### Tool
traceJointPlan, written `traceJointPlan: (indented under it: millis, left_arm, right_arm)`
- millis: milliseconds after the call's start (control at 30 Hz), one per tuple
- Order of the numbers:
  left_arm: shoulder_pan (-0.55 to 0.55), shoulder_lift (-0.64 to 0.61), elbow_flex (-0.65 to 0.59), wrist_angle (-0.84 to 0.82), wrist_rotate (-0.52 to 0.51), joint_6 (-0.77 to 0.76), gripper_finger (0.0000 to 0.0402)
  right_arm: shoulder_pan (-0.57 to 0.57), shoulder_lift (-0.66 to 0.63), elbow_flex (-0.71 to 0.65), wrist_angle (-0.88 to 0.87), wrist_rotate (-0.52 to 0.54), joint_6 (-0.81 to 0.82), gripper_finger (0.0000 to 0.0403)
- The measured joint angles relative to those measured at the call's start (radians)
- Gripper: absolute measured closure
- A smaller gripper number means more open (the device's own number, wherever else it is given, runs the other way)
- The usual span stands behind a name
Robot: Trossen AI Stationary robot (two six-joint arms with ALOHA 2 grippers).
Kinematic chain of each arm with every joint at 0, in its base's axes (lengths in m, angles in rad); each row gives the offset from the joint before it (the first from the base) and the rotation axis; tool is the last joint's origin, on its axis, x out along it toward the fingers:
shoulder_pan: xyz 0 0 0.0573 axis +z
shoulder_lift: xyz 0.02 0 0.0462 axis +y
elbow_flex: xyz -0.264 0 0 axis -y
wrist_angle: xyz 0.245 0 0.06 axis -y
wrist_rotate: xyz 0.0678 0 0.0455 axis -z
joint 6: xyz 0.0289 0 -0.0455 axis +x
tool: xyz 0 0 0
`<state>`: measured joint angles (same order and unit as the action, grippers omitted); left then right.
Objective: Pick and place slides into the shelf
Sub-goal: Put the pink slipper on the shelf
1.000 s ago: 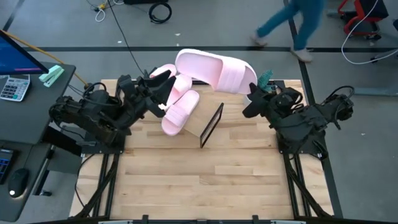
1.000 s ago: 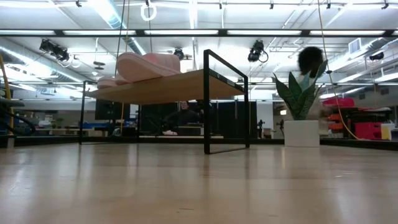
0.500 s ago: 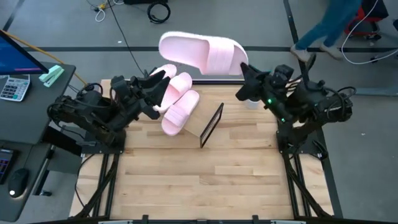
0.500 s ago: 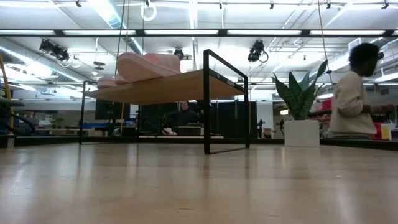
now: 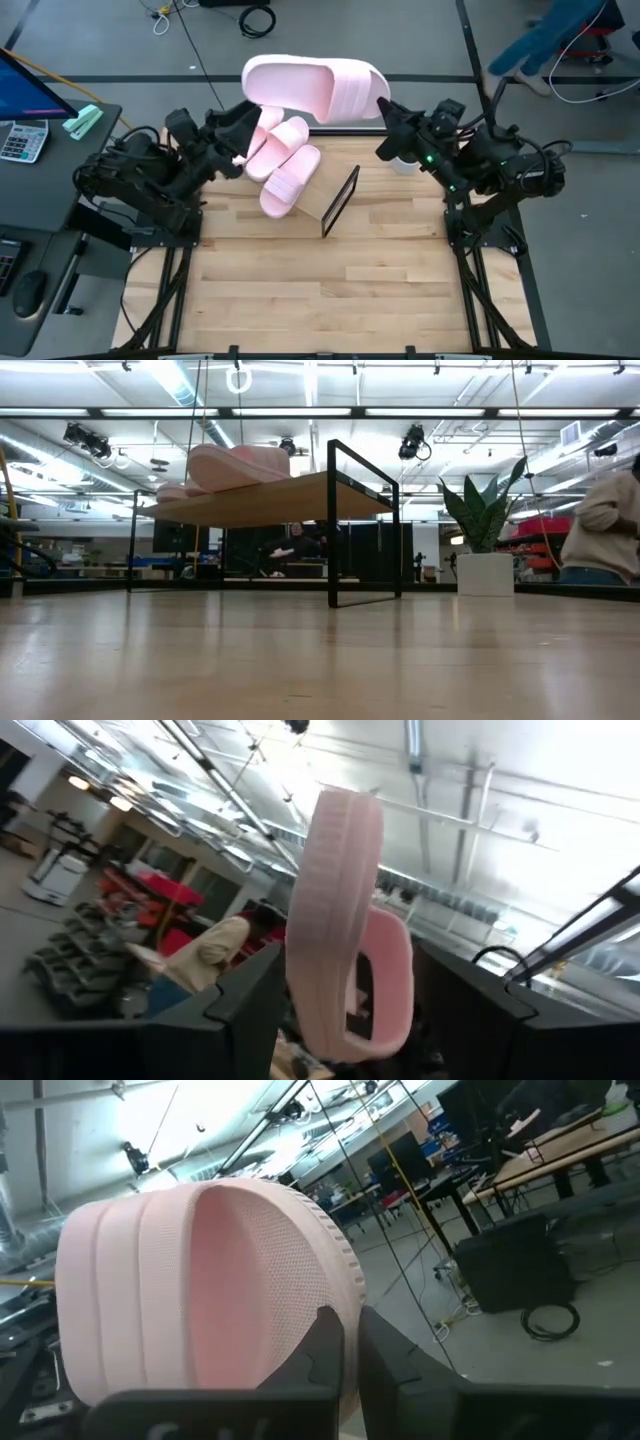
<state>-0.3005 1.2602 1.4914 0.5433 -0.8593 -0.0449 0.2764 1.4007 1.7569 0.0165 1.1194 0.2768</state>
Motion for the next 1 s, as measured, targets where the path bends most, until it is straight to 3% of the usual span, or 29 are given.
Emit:
traceJointPlan:
  millis: [367, 833, 1000]
  left_arm:
    - [0.043, 0.002, 0.000, 0.015, 0.071, -0.074, 0.0182]
    - [0.042, 0.002, 0.000, 0.020, 0.066, -0.061, 0.0268]
    - [0.043, 0.009, 0.000, 0.026, 0.063, -0.060, 0.0279]
  right_arm:
    - [-0.001, 0.037, 0.000, -0.010, -0.027, 0.012, 0.0389]
    - [-0.023, 0.041, 0.000, 0.009, -0.064, 0.034, 0.0389]
    - [-0.041, 0.041, 0.000, 0.036, -0.073, 0.033, 0.0389]
